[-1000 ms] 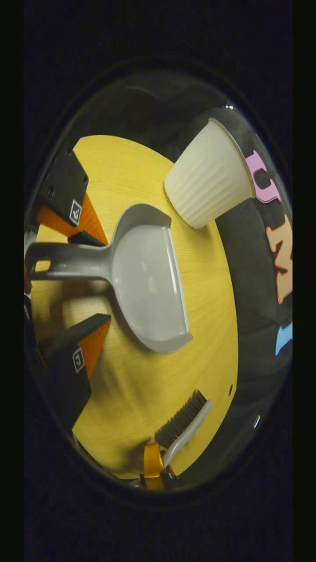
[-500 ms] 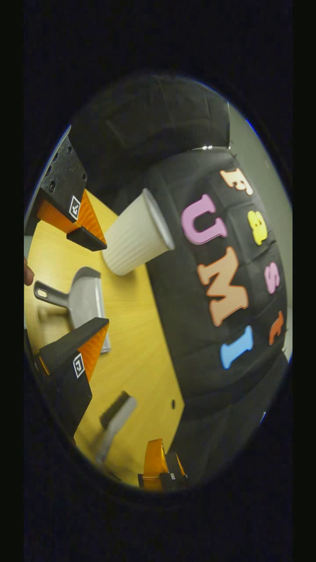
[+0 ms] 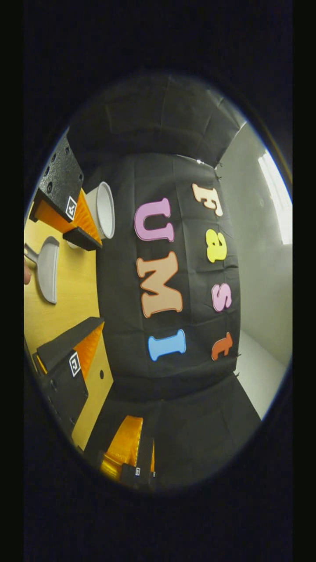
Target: Pick up the small broom and dustpan from the desktop, sweep the trash into the dustpan with the broom, and then empty the trash into the garbage bin.
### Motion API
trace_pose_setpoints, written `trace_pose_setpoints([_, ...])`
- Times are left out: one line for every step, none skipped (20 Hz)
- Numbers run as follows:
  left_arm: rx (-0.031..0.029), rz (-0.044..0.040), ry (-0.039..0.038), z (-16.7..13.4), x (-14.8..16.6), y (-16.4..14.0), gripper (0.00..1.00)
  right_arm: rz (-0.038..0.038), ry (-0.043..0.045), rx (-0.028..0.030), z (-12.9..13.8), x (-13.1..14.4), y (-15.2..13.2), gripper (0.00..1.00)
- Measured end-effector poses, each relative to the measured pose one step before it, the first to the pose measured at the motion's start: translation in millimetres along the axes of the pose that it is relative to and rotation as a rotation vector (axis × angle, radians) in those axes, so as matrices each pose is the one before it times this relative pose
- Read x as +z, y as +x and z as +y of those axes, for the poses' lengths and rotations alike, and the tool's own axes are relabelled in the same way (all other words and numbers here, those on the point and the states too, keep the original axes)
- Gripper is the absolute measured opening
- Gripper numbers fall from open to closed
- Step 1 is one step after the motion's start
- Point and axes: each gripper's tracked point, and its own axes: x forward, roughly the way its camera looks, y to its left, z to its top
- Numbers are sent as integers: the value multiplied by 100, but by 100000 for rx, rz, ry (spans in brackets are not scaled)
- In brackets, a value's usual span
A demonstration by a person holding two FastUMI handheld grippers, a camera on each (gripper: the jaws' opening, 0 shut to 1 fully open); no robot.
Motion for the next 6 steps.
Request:
trace_pose_setpoints([-650, -2017, 252, 53, 547, 16, 93, -977, -280, -1265, 83, -185, -15, 99])
trace_pose_setpoints([-245, -1601, 258, 64, 551, -62, 93, 94, -444, -1584, -112, -260, -148, 98])
trace_pose_setpoints([-779, -903, 206, -5, 237, 3, 92, 199, 11, -1273, -273, 43, -388, 98])
trace_pose_setpoints([-694, -750, -441, -24, -22, 43, 93, 101, 197, -606, 121, -415, -59, 98])
trace_pose_setpoints([-1186, -718, -1120, 47, 94, 81, 92, -15, 197, -771, -126, -109, -213, 98])
trace_pose_setpoints([-1366, 132, -823, -134, -41, 89, 100, -406, 274, -652, 115, 288, -301, 98])
